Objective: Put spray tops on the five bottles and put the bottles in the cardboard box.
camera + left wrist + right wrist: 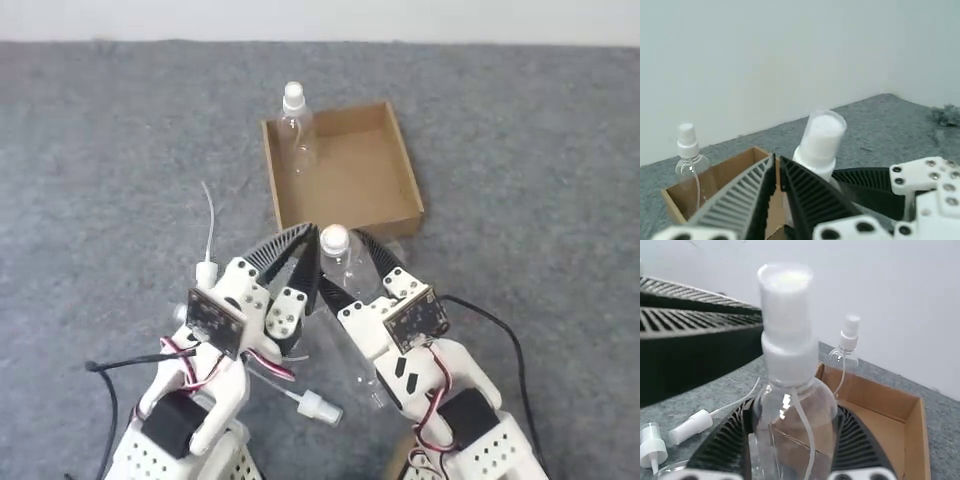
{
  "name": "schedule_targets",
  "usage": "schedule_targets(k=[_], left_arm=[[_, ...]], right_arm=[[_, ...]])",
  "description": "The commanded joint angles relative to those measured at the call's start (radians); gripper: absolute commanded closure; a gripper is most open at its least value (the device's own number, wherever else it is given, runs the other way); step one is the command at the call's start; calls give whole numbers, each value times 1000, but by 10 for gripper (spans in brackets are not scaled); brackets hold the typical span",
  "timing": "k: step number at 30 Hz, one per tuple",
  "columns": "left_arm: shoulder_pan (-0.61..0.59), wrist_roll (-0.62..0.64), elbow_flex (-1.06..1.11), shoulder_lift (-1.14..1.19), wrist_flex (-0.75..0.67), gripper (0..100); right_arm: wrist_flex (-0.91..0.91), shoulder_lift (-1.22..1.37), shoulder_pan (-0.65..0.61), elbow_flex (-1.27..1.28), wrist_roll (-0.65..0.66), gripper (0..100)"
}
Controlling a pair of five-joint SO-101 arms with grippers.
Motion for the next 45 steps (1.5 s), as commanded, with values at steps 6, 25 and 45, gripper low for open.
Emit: schedule_targets(k=[6,25,45], left_arm=[[49,-43,-5,-8,29,987],[160,-74,-2,-8,95,959],[-186,-12,-157,-9,91,959]], right_arm=[[5,-22,-7,12,3,992],[5,-22,-5,14,3,992],[68,-22,-1,5,3,992]])
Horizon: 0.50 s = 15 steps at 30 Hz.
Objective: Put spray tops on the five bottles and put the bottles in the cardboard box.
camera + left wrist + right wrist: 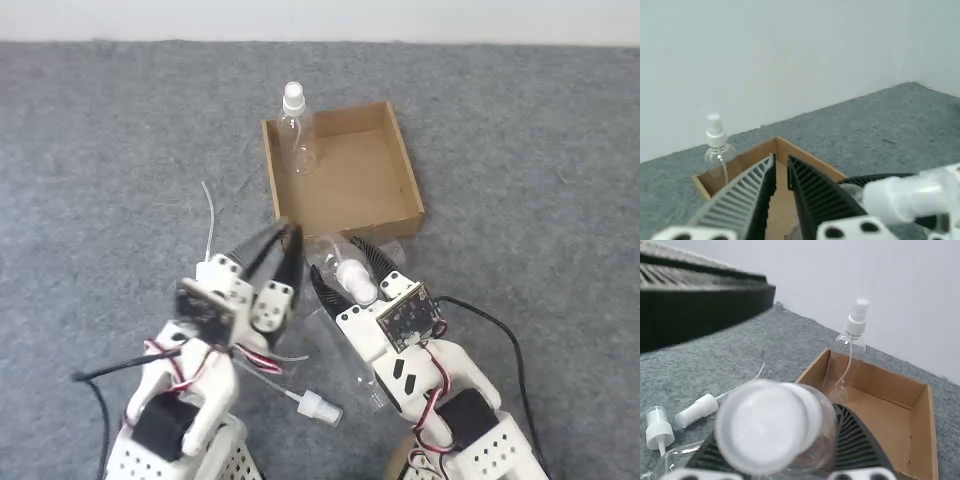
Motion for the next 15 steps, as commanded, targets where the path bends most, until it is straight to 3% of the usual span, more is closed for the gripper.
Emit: schedule_targets(k=[1,6,15], left_arm=[[-104,12,-110,-8,6,959],[-267,15,-97,-8,6,959],[-436,17,-42,-8,109,960]], right_arm=[[5,-22,5,5,3,992],[19,-22,5,3,3,992],[18,-22,4,3,3,992]])
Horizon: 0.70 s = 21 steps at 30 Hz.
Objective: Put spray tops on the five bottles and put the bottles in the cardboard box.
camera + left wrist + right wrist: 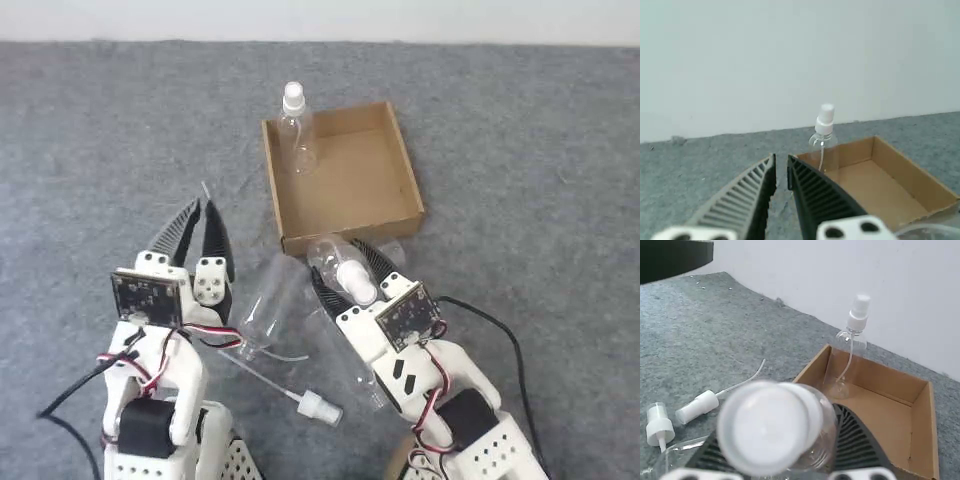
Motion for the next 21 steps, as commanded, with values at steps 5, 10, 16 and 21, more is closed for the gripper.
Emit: schedule_targets(k=[5,10,16,21], left_arm=[[-138,104,51,-8,35,960],[-190,149,58,-8,37,960],[-193,149,82,-8,35,959],[-195,150,84,-8,35,959]], right_arm=[[28,-22,4,-6,5,992],[119,-22,4,-120,5,992],[194,-22,4,-256,5,992],[222,-22,4,-331,5,992]])
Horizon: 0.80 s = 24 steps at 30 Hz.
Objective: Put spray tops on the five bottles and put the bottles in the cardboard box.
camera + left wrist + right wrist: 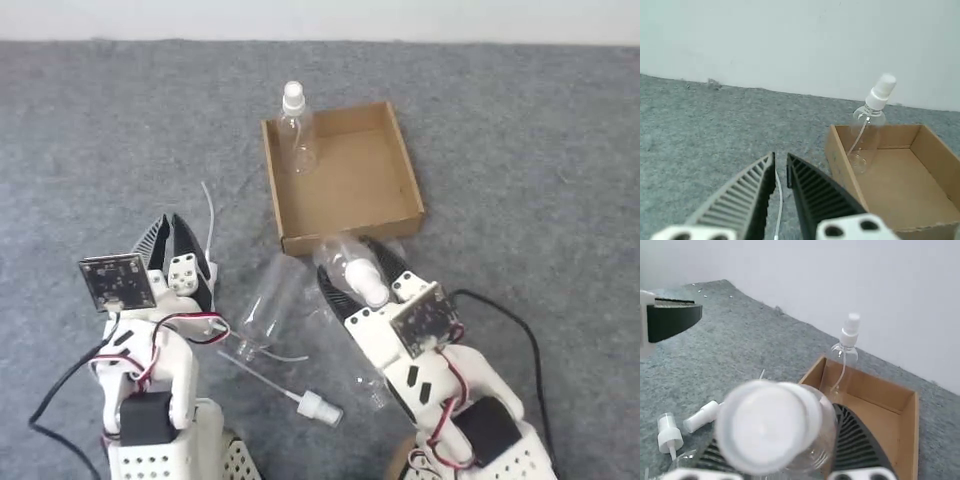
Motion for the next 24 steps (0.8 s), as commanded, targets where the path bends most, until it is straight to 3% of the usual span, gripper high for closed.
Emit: schedule_targets(k=[1,13,24], left_arm=[[-6,12,-12,-8,0,959],[-6,9,-10,-8,0,959],[-6,9,-10,-8,2,959]], right_arm=[[4,-21,2,-107,5,992],[-2,8,-2,-206,66,992],[-45,479,-4,-480,58,992]])
